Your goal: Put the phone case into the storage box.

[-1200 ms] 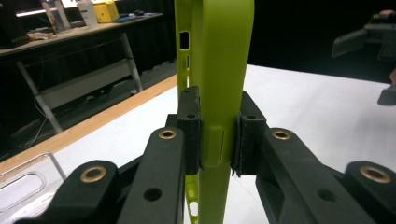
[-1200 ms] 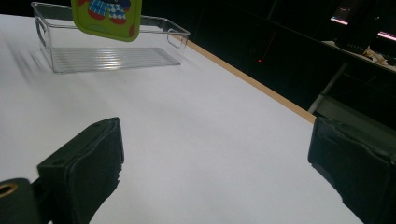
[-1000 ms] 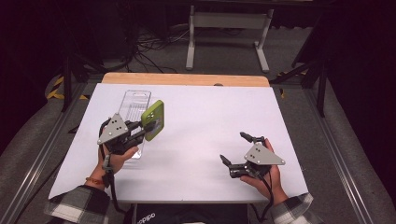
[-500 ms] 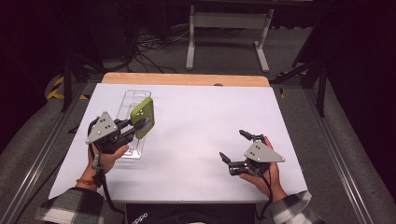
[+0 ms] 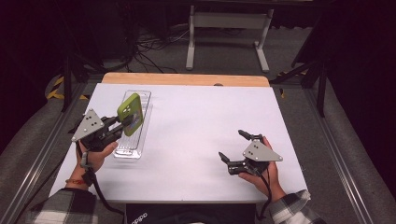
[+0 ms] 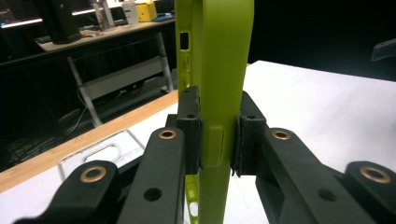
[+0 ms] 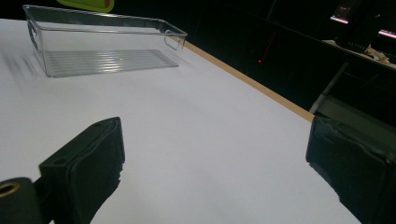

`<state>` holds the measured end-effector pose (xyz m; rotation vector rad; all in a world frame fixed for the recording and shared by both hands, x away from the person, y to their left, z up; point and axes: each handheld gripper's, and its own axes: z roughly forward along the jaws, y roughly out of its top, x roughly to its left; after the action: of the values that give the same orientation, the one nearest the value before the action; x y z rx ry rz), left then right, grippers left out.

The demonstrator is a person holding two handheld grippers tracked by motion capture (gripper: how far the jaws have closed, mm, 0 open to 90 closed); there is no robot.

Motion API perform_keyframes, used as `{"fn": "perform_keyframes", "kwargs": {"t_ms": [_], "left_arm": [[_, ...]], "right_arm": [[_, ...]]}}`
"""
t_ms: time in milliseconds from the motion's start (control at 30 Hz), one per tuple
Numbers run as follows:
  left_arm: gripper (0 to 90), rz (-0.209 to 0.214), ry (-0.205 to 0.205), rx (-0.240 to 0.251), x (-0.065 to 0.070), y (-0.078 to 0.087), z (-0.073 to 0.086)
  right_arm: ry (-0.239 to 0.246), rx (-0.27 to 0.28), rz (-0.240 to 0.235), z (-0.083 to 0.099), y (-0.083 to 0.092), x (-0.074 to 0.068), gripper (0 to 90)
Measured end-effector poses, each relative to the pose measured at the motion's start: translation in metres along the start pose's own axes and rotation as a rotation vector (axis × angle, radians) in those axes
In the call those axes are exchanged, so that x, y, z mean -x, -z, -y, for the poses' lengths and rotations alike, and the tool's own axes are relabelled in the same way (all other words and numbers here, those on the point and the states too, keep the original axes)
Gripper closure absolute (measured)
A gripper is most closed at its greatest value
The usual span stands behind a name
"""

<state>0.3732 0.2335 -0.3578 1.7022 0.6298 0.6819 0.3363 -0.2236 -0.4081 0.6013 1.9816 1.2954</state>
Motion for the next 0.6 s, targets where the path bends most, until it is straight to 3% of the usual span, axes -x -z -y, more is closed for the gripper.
{"fn": "perform_keyframes", "kwargs": {"t_ms": [600], "left_arm": [[77.3,-0.024,-0.010,-0.017,-0.0093,0.0069,0.0006]], "right_arm": [[0.014,-0.015,-0.009,0.0013,-0.0027,-0.0015,5.2]]}}
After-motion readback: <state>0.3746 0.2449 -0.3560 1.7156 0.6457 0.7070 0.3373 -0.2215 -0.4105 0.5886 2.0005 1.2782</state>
